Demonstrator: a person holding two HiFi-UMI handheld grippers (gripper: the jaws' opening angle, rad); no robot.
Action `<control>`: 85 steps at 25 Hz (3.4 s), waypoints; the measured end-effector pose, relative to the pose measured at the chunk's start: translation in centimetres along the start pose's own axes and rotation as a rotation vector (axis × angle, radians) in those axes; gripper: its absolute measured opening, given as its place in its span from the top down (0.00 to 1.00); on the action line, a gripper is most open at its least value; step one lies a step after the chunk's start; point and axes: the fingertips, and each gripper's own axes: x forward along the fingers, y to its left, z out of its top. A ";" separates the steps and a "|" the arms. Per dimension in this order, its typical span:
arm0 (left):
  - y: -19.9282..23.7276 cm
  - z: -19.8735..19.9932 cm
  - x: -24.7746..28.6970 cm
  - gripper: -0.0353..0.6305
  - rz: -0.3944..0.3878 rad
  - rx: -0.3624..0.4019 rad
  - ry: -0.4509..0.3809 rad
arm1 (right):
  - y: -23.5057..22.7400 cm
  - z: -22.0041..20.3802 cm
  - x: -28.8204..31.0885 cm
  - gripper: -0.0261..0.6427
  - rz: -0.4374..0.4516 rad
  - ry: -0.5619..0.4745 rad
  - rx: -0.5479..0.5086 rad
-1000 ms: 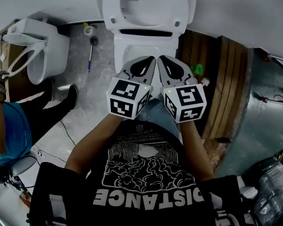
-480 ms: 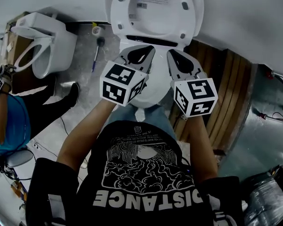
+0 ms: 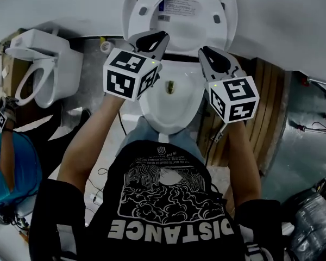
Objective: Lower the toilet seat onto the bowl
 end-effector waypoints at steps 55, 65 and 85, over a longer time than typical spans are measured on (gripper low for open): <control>6.8 5.3 5.0 0.60 -0.002 0.411 0.214 | -7.8 6.3 6.2 0.60 0.067 0.212 -0.391; 4.0 3.7 1.7 0.62 0.029 0.463 0.252 | -6.1 5.2 3.2 0.71 0.076 0.205 -0.449; -1.0 -1.7 -5.8 0.71 0.059 0.649 0.276 | 1.2 0.6 -3.1 0.77 0.030 0.264 -0.621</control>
